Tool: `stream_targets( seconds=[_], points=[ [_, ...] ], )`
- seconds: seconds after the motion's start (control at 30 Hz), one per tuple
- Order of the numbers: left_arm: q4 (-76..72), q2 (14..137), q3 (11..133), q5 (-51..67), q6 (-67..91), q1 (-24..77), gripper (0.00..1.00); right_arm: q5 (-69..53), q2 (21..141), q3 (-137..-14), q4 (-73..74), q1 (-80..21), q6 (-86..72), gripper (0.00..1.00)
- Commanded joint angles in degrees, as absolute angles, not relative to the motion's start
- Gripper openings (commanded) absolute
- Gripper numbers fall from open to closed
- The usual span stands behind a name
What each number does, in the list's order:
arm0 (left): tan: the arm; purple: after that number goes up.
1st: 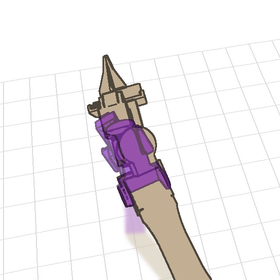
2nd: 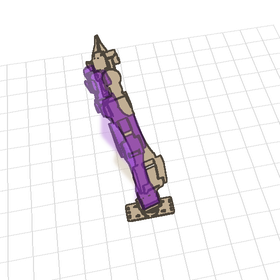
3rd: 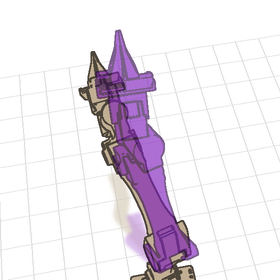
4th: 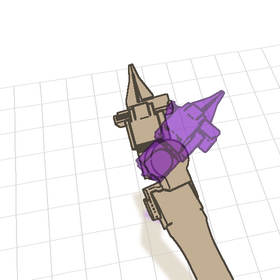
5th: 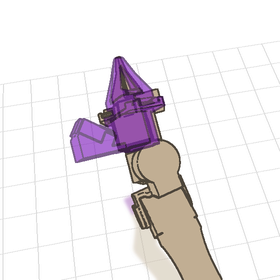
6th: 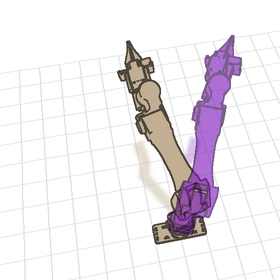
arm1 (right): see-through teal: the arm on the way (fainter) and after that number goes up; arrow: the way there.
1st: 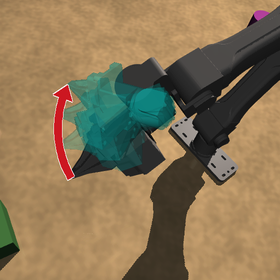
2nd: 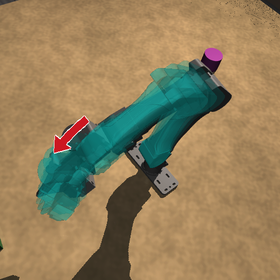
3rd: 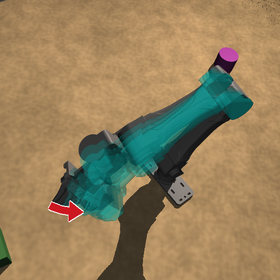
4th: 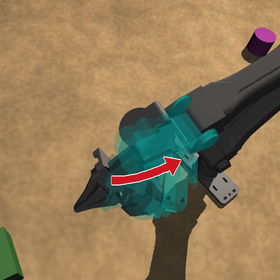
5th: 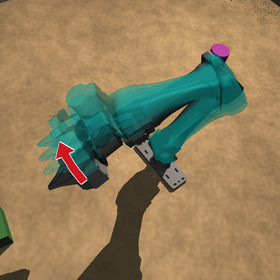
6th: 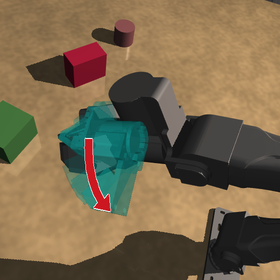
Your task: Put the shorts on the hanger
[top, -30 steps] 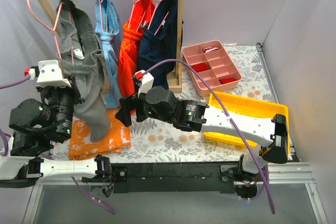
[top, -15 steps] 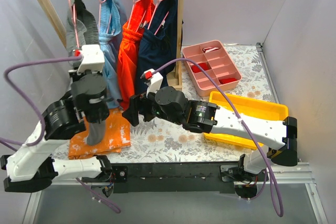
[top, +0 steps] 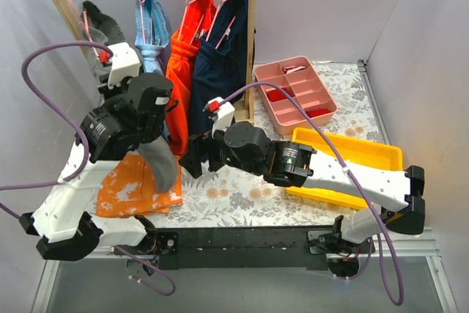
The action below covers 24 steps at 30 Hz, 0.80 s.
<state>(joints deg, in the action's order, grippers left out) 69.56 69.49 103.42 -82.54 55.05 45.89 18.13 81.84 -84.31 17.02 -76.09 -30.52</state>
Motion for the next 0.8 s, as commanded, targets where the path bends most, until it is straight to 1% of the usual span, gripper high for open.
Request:
stream_targets(
  seconds=[0.0,0.3,0.6,0.77],
  points=[
    [80.1,75.0,108.4,-91.8,71.9,39.2,0.0,19.6,78.6,-82.7,17.7,-76.0,-29.2,0.96],
    [80.1,81.3,112.1,-91.6,80.0,31.7,0.0,20.9,74.8,-80.1,19.1,-76.1,-29.4,0.96],
    [80.0,86.7,112.1,-90.4,85.2,29.1,0.0,21.4,72.7,-78.9,20.5,-76.0,-28.9,0.96],
    [80.0,89.7,114.2,-90.4,84.9,27.7,0.0,21.7,71.7,-78.3,20.5,-75.9,-28.6,0.96]
  ],
)
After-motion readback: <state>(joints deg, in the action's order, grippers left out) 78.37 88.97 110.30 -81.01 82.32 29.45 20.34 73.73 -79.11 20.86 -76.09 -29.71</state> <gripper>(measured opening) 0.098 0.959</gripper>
